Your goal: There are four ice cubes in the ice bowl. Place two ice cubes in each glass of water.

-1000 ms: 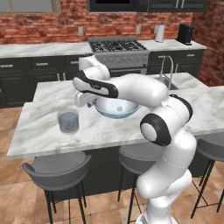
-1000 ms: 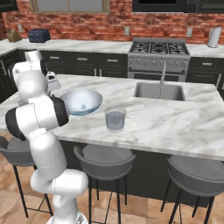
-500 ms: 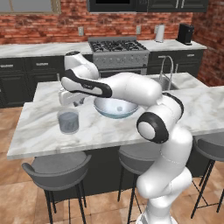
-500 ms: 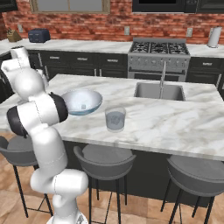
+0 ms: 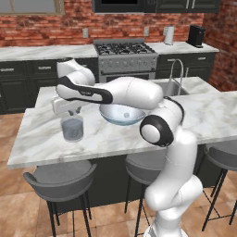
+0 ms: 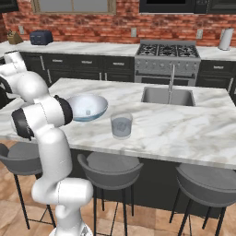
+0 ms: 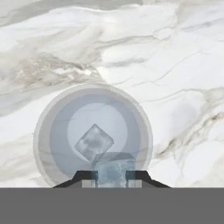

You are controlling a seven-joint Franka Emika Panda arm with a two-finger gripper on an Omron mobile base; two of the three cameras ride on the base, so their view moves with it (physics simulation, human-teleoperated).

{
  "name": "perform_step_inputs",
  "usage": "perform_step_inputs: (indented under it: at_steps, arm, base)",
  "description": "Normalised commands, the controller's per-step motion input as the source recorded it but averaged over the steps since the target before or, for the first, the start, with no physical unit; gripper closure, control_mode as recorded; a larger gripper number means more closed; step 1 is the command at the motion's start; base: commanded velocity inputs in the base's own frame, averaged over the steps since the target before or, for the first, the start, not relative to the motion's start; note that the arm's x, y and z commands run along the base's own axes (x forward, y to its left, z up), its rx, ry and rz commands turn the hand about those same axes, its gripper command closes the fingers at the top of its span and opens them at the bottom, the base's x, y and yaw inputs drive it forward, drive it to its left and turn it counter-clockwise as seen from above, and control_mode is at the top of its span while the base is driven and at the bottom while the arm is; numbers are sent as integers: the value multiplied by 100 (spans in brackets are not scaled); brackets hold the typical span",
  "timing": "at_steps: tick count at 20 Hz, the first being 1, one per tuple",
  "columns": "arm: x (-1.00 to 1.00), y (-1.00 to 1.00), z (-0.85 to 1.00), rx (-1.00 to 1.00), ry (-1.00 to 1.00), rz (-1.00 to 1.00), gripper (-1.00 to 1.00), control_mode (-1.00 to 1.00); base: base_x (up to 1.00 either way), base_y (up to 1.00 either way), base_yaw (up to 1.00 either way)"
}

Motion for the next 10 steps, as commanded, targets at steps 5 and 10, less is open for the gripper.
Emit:
perform_step_inputs:
  at_steps: [5,10]
  arm:
    - [0,0,0,0,0,-10,100,-100]
    - [2,8,-1,3,0,-10,100,-100]
  base:
    - [0,0,0]
    - [0,0,0]
